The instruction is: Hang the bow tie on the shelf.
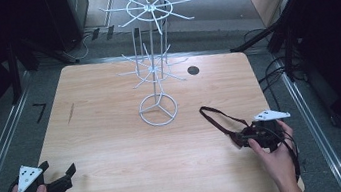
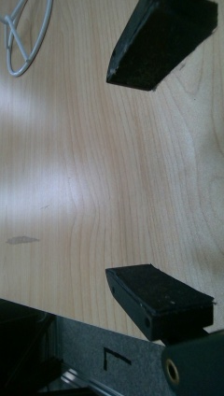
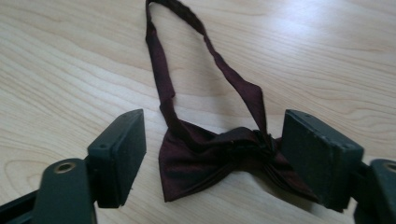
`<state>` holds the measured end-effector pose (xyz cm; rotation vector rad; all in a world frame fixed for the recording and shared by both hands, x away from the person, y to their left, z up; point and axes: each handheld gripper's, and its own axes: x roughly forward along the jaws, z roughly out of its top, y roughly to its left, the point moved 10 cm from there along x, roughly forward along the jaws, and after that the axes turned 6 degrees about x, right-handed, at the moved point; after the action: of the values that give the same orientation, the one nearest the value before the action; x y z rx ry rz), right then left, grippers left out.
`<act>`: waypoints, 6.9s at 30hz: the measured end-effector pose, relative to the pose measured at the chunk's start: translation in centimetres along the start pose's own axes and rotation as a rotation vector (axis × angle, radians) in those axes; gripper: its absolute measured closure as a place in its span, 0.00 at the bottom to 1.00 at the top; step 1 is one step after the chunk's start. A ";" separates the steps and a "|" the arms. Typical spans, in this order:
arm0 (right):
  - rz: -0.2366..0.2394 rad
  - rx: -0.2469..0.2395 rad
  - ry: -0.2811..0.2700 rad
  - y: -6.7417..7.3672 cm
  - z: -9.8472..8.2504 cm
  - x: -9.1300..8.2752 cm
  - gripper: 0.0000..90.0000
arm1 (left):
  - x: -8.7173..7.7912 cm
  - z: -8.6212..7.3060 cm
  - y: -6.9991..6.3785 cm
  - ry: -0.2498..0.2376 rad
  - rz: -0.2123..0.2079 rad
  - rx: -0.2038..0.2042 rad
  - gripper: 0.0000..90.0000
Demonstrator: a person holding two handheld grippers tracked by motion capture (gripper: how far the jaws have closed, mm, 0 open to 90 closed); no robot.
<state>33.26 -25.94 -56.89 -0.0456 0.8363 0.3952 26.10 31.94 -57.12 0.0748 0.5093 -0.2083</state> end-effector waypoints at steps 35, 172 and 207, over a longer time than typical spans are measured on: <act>-0.049 -0.163 0.328 1.9 3.6 5.7 0.09 | 0.1 -0.1 -0.4 0.014 -0.030 0.018 0.00; 0.212 0.011 -0.268 10.0 12.6 -2.8 1.00 | 0.0 0.1 -0.3 -0.007 -0.040 0.000 0.00; 0.273 -0.008 -0.258 13.6 14.0 -0.6 1.00 | 0.0 0.1 -0.3 -0.008 -0.040 -0.006 0.00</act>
<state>38.04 -10.79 -45.48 0.1118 0.5862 0.6468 26.05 31.65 -57.06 0.0581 0.5037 -0.2460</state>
